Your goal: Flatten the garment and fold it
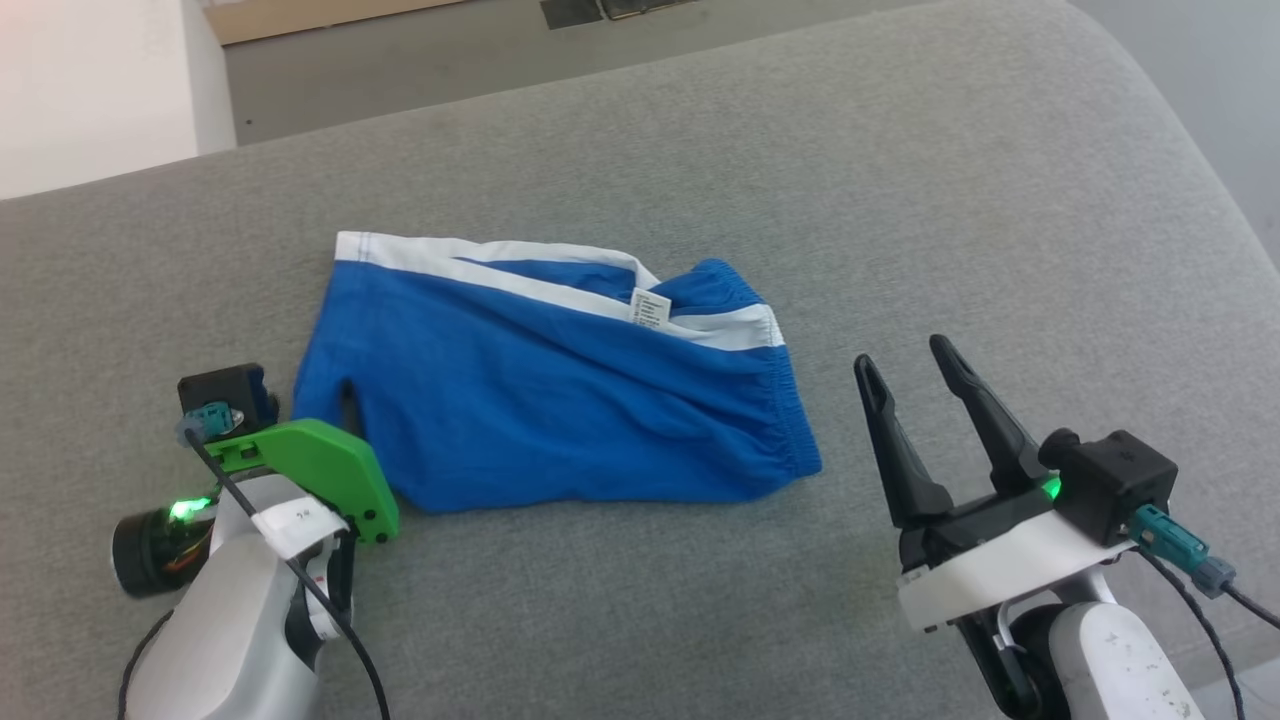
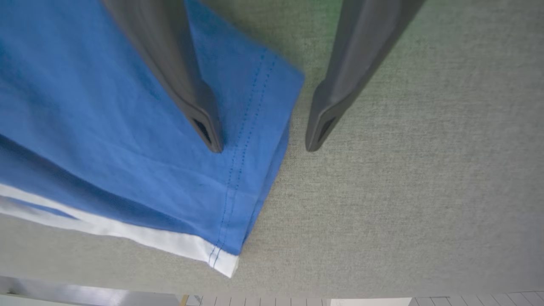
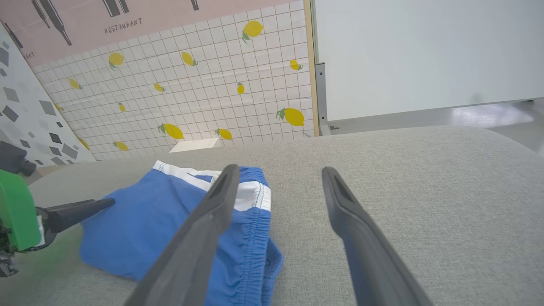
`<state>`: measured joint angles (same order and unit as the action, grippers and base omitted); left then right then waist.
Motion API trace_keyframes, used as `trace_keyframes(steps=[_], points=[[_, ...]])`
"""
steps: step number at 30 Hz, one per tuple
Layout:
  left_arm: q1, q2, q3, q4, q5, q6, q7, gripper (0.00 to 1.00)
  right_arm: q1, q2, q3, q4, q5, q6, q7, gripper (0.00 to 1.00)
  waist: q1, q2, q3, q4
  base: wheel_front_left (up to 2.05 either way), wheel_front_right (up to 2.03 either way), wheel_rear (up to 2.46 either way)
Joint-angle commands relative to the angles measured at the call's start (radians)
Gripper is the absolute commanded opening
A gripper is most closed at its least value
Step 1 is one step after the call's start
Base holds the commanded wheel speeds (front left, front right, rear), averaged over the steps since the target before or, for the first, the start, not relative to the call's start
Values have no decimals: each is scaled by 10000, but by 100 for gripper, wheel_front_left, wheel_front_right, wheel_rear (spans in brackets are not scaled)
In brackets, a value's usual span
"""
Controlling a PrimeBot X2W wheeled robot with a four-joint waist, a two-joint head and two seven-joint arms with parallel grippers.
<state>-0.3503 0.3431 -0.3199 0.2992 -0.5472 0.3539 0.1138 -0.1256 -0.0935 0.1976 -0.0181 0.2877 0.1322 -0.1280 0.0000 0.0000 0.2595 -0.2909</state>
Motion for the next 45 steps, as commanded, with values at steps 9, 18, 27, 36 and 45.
trace_keyframes(steps=[9, 18, 27, 36, 45], points=[[-423, -132, -19, 1219, -581, 397, 1646, 100, -73, 124, 268, 29, -7, -15, -102, 100, 0, 0, 88, -534, 0, 0, 0], [-205, -284, -437, 951, -1114, -45, 3018, 0, -18, 125, 357, 82, 62, -15, 18, 100, 0, 0, 48, -436, 0, 0, 0], [-229, -255, -338, 423, -946, -248, 1871, 0, -599, 326, 471, 1349, -88, -15, 1503, 100, 0, 0, 62, -106, 0, 0, 0], [-512, -404, -541, 371, -881, -346, 1767, 0, -1703, 427, 749, 2950, 60, -15, 3857, 100, 0, 0, 376, 204, 0, 0, 0], [-726, -505, -680, 338, -790, -492, 1411, 0, -2446, 431, 1073, 3810, 427, -15, 5673, 100, 0, 0, 631, 579, 0, 0, 0]])
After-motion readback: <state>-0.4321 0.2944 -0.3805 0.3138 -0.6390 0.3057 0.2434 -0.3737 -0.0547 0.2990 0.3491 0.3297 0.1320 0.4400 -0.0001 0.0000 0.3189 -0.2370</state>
